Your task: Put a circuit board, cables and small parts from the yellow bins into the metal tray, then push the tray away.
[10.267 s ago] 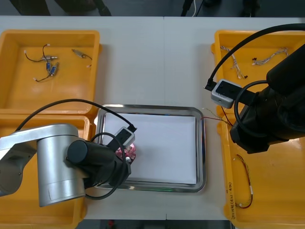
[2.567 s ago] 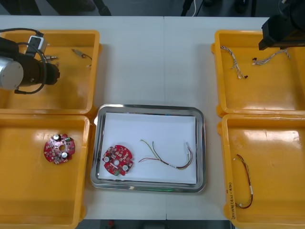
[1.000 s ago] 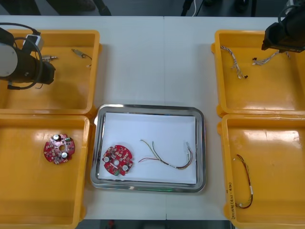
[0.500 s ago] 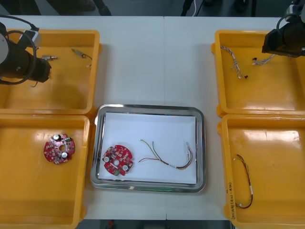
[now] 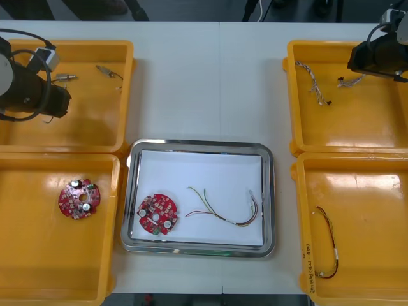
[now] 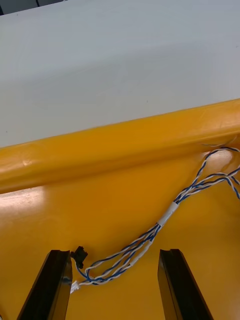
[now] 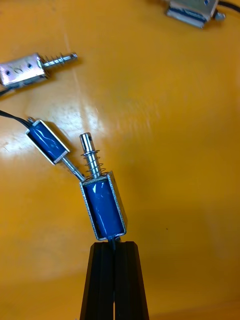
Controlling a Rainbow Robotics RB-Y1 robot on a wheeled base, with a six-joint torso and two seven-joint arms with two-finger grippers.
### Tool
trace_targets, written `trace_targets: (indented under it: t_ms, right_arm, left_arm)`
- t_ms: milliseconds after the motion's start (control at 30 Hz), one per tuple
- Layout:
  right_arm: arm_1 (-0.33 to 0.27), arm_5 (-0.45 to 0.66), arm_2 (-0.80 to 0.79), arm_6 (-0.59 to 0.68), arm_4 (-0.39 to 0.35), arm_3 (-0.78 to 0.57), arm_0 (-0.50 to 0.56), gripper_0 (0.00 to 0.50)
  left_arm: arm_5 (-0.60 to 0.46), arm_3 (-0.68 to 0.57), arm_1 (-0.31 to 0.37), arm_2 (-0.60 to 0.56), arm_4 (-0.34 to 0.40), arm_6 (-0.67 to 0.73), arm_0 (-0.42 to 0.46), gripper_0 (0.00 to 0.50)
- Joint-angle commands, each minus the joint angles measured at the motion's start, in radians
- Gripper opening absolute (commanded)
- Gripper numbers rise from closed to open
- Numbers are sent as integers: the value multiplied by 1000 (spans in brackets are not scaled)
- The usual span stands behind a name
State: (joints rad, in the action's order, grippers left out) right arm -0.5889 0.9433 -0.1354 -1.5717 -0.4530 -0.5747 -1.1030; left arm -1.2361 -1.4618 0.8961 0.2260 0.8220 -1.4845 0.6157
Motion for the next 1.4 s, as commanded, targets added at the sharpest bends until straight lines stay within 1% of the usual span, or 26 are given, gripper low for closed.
trace_targets:
  t_ms: [33,200,233,300,333,367,633,667,700,733,767,1033,1100,1267,1400]
  right_arm:
    - [21,-52,19,-39,-10,39,-54,500]
    - [43,-129,25,-51,-10,105,-54,500]
    - [49,-149,25,-53,-12,122,-54,500]
    - [54,-161,26,-53,-12,134,-54,500]
    - [57,-162,25,-53,-12,136,-54,500]
    - [57,-161,25,-53,-12,136,-51,500]
    - [58,-159,25,-54,-12,136,-49,500]
    - [58,-159,25,-54,-12,136,-48,491]
    - [58,-159,25,-56,-13,136,-46,329]
    - [58,-159,25,-59,-16,134,-44,83]
    - [58,-159,25,-60,-16,136,-43,3]
    - [46,-156,26,-85,-12,130,-43,0]
    - [40,-135,28,-93,-9,111,-43,0]
    - [12,12,28,-108,-1,13,-43,0]
    - [-2,72,28,-122,-1,-25,-43,0]
  left_arm:
    - [20,-75,10,-30,8,-60,-65,0]
    - [23,-91,14,-30,11,-46,-85,5]
    - [35,-92,12,-30,11,-46,-91,160]
    - [50,-92,12,-30,11,-46,-97,396]
    - [52,-92,12,-30,11,-48,-99,456]
    - [52,-92,12,-30,11,-49,-99,496]
    - [50,-106,21,-33,20,-45,-97,500]
    - [47,-107,23,-34,22,-45,-97,500]
    - [41,-112,24,-40,25,-43,-97,500]
    - [27,-117,24,-48,28,-43,-93,500]
    - [3,-121,24,-60,31,-42,-88,500]
    - [-175,-164,24,-142,46,-30,-43,500]
    - [-209,-164,24,-152,51,-25,-27,500]
    - [-315,-160,24,-171,51,-3,33,500]
    - [-368,-150,24,-172,51,10,64,500]
